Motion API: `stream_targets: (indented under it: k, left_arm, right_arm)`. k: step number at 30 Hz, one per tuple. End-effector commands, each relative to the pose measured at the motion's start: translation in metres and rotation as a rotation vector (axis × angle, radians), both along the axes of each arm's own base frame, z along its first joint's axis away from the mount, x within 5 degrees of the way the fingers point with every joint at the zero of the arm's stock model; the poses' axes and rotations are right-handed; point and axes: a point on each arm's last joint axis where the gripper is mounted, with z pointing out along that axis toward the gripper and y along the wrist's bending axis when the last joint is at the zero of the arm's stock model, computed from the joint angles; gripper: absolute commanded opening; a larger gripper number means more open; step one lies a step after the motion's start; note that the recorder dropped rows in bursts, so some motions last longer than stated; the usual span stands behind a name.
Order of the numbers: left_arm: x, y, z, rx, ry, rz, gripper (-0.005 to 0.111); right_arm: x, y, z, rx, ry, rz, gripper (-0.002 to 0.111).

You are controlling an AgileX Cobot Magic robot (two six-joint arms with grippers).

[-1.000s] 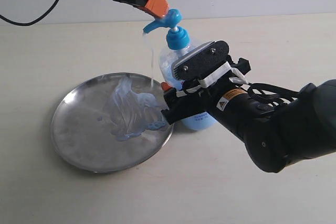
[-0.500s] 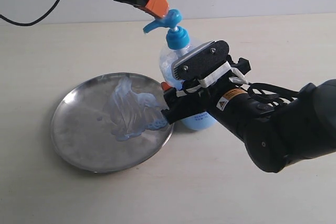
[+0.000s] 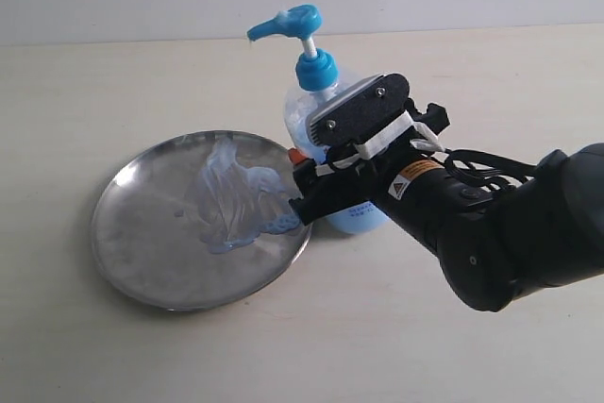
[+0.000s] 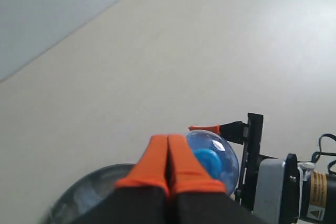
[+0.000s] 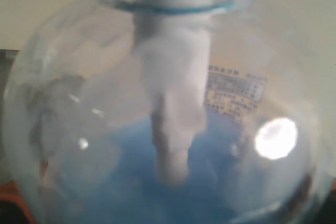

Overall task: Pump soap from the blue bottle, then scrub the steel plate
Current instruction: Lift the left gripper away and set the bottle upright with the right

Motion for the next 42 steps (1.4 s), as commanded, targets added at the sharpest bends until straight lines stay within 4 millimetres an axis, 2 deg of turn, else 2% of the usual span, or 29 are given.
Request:
stream_targets:
  k: [1, 10, 26, 42]
  left_arm:
    - [-0.008, 0.011, 0.018, -0.032, -0.045, 0.052, 0.000]
    - [-0.025, 0.038, 0.035, -0.086, -0.093, 0.137, 0.000]
    - [-0.060, 0.093, 0.040, -0.172, -0.217, 0.281, 0.000]
    - [-0.103, 0.117, 0.042, -0.241, -0.360, 0.307, 0.000]
  right_arm:
    - [0.003, 0.000, 0.009, 0.024, -0.061, -0.030, 0.000]
    - [0.004, -0.005, 0.008, 0.110, -0.020, -0.115, 0.000]
    - [0.004, -0.006, 0.006, 0.249, 0.035, -0.176, 0.000]
    - [0.004, -0.009, 0.006, 0.270, 0.034, -0.226, 0.000]
